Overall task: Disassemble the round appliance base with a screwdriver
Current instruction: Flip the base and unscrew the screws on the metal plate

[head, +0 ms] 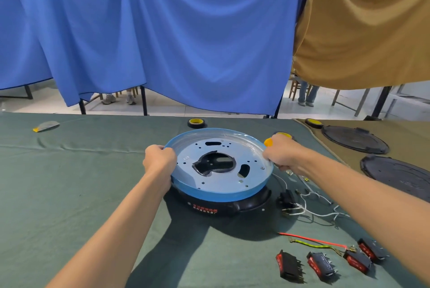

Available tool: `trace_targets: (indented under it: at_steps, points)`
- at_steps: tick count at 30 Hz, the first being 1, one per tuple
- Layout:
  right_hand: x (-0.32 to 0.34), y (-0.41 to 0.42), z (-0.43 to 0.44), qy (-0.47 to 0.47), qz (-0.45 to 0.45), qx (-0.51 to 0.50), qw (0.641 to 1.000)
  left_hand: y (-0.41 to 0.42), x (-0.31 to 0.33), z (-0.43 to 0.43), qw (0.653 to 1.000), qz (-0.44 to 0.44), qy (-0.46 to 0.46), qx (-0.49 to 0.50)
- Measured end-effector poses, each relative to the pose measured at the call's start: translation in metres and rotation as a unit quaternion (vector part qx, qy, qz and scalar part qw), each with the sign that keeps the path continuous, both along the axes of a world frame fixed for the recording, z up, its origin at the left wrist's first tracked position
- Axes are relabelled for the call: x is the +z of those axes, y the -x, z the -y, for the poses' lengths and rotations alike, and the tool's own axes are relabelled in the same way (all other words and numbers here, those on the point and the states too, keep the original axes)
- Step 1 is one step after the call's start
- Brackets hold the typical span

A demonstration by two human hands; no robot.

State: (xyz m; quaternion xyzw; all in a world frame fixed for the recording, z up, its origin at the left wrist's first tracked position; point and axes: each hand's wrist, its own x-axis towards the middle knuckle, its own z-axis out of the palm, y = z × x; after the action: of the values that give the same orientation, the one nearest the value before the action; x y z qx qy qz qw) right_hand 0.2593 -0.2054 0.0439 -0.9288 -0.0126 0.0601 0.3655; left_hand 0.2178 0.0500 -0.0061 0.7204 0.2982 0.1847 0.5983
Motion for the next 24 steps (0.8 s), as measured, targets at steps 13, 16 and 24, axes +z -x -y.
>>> trace_targets:
  at_steps: [13,16,24]
  points:
    - [0.01,0.008,0.0,0.008,-0.118,0.083,0.99,-0.012,0.02,-0.02,0.975,-0.052,-0.154,-0.15]
    - [0.011,0.0,0.003,0.016,-0.103,0.1,0.989,-0.013,0.027,-0.011,0.894,-0.081,-0.397,-0.193]
    - [0.012,0.003,0.002,0.064,-0.043,0.099,0.992,0.002,0.037,0.055,0.75,-0.072,-0.488,-0.44]
